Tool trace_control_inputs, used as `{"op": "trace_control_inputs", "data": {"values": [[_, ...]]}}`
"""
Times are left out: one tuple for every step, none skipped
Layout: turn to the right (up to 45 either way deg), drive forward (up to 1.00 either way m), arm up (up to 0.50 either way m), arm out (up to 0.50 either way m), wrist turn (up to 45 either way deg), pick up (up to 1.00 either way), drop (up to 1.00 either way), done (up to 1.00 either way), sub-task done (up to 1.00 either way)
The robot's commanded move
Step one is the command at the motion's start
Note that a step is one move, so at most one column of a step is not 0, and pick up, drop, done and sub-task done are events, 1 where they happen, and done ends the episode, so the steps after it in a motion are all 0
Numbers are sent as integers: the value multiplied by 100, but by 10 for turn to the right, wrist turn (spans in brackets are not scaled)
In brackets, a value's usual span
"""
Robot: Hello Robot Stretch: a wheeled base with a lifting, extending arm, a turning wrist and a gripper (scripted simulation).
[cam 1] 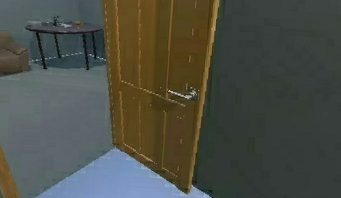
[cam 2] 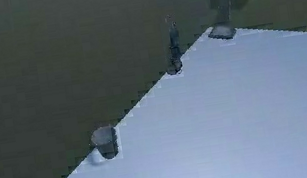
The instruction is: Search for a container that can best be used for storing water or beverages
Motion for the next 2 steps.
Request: {"op": "trace_control_inputs", "data": {"values": [[0,50,0,0,0,0,0,0,0],[-450,0,0,0,0,0,0,0,0]]}}
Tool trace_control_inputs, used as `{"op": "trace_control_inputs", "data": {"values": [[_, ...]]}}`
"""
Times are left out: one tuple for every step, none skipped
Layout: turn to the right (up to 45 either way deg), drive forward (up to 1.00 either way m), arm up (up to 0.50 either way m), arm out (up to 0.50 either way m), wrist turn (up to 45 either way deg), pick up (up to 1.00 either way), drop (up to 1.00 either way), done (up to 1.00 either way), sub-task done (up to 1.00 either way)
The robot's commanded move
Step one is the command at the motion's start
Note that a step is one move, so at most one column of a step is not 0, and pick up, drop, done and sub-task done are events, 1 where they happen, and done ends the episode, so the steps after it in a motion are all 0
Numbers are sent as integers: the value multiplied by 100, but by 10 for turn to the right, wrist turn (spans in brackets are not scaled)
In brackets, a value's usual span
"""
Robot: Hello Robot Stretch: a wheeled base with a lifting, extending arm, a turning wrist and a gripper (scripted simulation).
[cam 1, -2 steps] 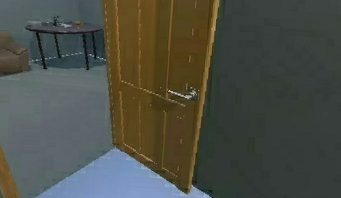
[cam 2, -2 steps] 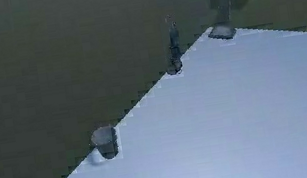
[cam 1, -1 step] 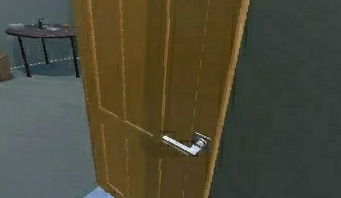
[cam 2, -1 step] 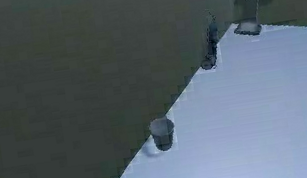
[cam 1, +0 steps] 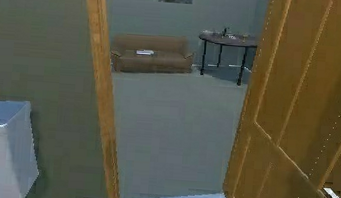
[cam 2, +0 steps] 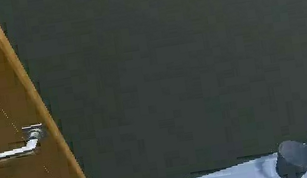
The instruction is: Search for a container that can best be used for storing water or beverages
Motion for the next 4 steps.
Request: {"op": "trace_control_inputs", "data": {"values": [[0,90,0,0,0,0,0,0,0],[330,0,0,0,0,0,0,0,0],[0,20,0,0,0,0,0,0,0],[-450,0,0,0,0,0,0,0,0]]}}
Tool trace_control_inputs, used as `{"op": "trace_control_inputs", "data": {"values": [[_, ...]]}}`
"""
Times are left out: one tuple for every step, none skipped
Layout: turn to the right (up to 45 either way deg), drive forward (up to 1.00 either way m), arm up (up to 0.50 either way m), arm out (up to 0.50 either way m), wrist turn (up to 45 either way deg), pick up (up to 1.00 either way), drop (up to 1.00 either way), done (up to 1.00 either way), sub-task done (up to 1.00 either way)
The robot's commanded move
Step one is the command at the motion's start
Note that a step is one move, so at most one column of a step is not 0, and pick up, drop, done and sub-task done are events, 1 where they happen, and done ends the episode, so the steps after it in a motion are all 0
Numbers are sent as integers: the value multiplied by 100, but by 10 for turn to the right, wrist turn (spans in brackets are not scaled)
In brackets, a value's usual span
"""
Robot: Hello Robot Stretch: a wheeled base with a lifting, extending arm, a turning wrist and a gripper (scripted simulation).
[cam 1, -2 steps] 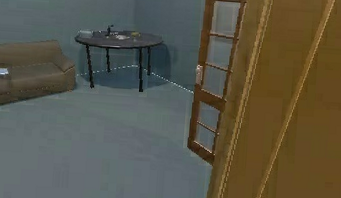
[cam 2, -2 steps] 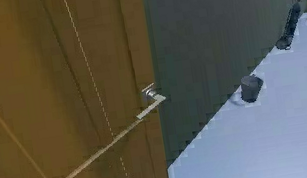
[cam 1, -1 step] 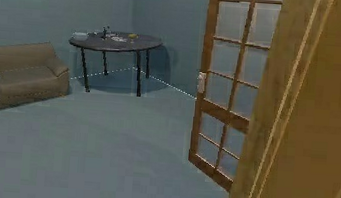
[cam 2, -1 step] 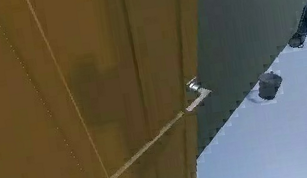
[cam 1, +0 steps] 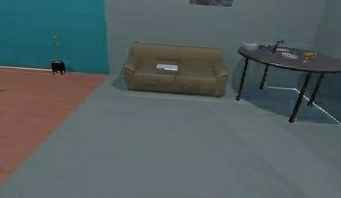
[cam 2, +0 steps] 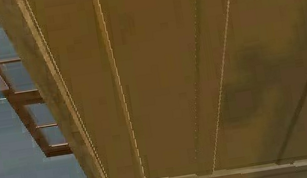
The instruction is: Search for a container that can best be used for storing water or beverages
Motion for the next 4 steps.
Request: {"op": "trace_control_inputs", "data": {"values": [[-270,0,0,0,0,0,0,0,0],[0,65,0,0,0,0,0,0,0],[-450,0,0,0,0,0,0,0,0],[-150,0,0,0,0,0,0,0,0]]}}
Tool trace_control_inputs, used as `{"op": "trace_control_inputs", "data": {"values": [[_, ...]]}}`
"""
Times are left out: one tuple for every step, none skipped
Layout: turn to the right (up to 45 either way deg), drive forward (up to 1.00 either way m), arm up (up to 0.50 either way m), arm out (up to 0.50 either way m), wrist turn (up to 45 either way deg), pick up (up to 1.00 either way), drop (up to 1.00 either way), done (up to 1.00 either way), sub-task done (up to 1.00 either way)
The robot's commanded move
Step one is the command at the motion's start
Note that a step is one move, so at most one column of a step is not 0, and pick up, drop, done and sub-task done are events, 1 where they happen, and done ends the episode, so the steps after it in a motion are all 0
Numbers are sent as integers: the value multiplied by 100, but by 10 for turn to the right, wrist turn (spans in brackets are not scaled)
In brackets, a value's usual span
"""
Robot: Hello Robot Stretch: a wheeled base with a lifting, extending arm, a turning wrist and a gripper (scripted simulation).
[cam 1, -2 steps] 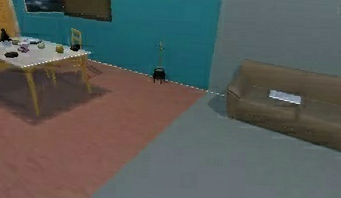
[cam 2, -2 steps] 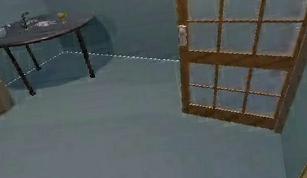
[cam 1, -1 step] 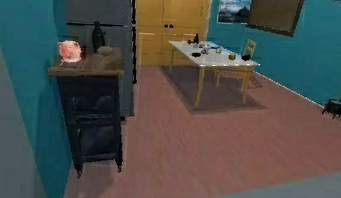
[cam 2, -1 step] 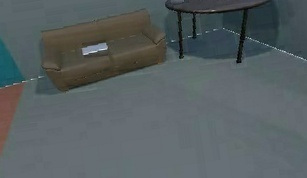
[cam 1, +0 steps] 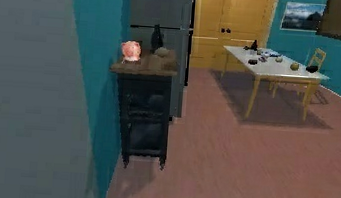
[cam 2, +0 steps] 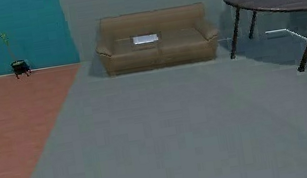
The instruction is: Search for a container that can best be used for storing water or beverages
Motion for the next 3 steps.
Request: {"op": "trace_control_inputs", "data": {"values": [[0,100,0,0,0,0,0,0,0],[-180,0,0,0,0,0,0,0,0],[0,10,0,0,0,0,0,0,0]]}}
